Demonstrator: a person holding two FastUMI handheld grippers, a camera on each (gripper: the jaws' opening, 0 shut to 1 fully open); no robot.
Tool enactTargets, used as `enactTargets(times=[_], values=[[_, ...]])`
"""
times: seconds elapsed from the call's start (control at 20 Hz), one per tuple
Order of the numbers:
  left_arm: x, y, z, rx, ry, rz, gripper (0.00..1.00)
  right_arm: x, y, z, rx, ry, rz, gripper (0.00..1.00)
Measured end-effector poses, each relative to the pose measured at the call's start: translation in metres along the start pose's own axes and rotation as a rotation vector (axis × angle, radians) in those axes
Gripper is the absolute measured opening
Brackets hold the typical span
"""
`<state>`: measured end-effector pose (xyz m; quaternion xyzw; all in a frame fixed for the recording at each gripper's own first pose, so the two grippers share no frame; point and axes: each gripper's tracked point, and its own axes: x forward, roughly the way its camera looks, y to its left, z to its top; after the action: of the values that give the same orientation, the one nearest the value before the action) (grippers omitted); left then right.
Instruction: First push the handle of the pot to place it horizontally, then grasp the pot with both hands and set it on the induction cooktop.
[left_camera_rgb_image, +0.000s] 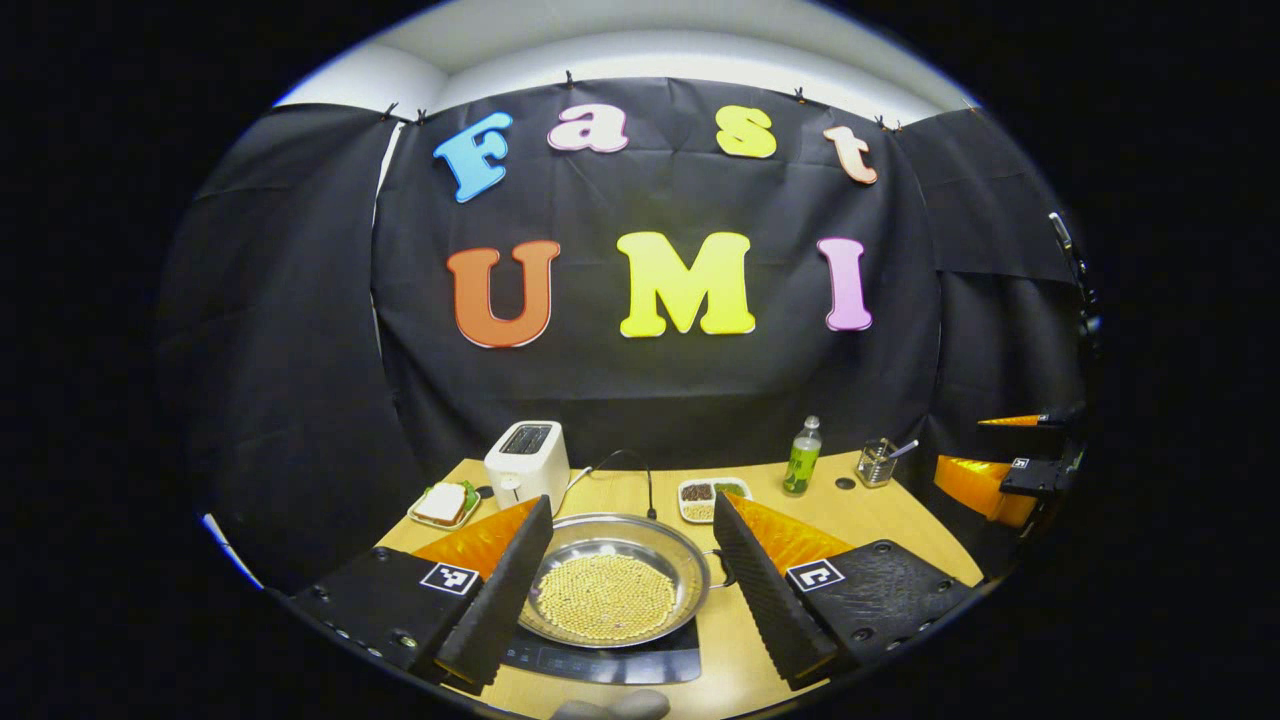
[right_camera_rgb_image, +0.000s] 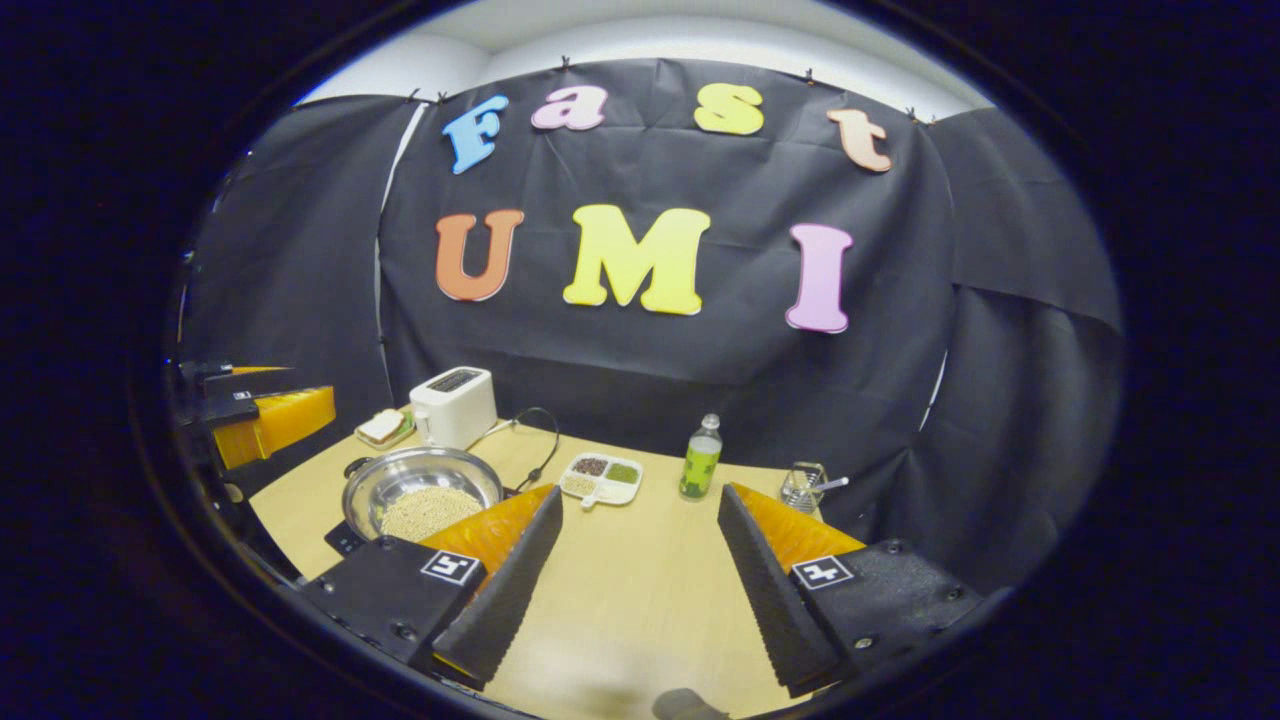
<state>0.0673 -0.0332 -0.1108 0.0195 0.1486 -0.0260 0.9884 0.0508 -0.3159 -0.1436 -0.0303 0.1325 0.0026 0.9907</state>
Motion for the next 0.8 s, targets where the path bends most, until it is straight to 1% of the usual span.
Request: enactTargets(times=[0.1,0.2,0.35,0.4,0.5,0.65,0.8], values=[[-0.015,-0.023,0.027,0.005,-0.055,-0.002,0.96,-0.021,-0.020,0.012,0.030,-0.037,0.007,1.00],[-0.029,-0.045,0.042,0.013,-0.095,-0.006,0.96,-0.040,-0.047,0.018,0.054,-0.060,-0.004,1.00],[-0.058,-0.072,0.062,0.015,-0.141,-0.013,0.95,-0.065,-0.088,0.025,0.071,-0.111,-0.043,1.00],[-0.066,-0.076,0.066,0.020,-0.155,-0.006,0.95,-0.073,-0.101,0.025,0.073,-0.124,-0.060,1.00],[-0.077,-0.088,0.071,0.022,-0.180,-0.016,0.96,-0.088,-0.122,0.024,0.090,-0.145,-0.082,1.00],[-0.094,-0.093,0.071,0.022,-0.205,0.007,0.95,-0.105,-0.140,0.018,0.115,-0.158,-0.092,1.00],[-0.104,-0.097,0.069,0.028,-0.216,0.032,0.95,-0.117,-0.154,0.023,0.122,-0.201,-0.103,1.00]])
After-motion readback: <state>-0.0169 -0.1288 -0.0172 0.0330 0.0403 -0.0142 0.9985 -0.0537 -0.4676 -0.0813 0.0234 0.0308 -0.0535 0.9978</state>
